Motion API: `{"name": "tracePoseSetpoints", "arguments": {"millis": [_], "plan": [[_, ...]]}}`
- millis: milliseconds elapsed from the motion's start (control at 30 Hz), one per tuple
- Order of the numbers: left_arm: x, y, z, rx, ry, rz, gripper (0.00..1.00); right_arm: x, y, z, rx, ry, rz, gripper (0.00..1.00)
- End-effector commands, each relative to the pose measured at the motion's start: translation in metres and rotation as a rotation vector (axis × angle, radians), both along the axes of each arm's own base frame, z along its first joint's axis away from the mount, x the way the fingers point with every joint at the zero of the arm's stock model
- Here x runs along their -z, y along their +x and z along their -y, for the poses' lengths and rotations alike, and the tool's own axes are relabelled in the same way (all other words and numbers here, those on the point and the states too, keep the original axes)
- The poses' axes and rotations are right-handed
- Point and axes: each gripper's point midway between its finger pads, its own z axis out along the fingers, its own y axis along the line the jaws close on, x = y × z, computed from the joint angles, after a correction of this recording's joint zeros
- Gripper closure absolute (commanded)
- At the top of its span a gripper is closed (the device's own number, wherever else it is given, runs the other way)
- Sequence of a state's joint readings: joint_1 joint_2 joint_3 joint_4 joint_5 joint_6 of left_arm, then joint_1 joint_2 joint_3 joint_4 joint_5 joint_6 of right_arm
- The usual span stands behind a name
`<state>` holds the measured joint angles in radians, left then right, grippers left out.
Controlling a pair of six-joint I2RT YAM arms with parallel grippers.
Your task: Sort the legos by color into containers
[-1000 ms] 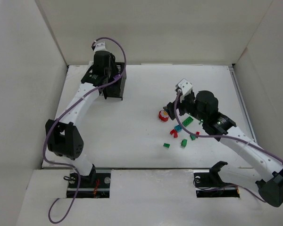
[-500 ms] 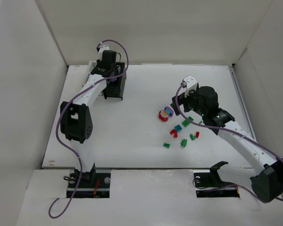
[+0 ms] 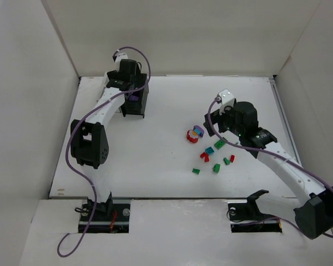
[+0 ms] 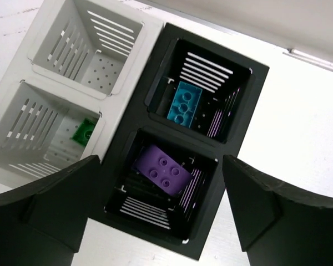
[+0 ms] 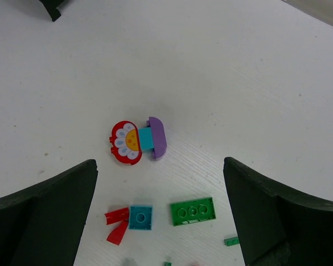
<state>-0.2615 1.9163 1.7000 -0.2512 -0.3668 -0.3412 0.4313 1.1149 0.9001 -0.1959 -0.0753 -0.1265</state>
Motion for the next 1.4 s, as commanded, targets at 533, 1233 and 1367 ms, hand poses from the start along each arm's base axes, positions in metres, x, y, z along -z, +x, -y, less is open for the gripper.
{"name": "tracePoseSetpoints", "arguments": {"millis": [533,1233,1367], "plan": [[-0.034,-0.141,0.144,0.506,-0.172,0.05,0.0,0.076,0.017,0.021,0.352,0.177,-0.438,0.03],[0.021,-0.186,0.134,0.463,-0.185,-0.087,0.0,0.111,0.093,-0.033,0.235,-0.139,-0.328,0.23],[0.021,-0.186,0.132,0.456,-0.181,-0.084,0.0,0.122,0.102,-0.036,0.208,-0.175,-0.312,0.28]]}}
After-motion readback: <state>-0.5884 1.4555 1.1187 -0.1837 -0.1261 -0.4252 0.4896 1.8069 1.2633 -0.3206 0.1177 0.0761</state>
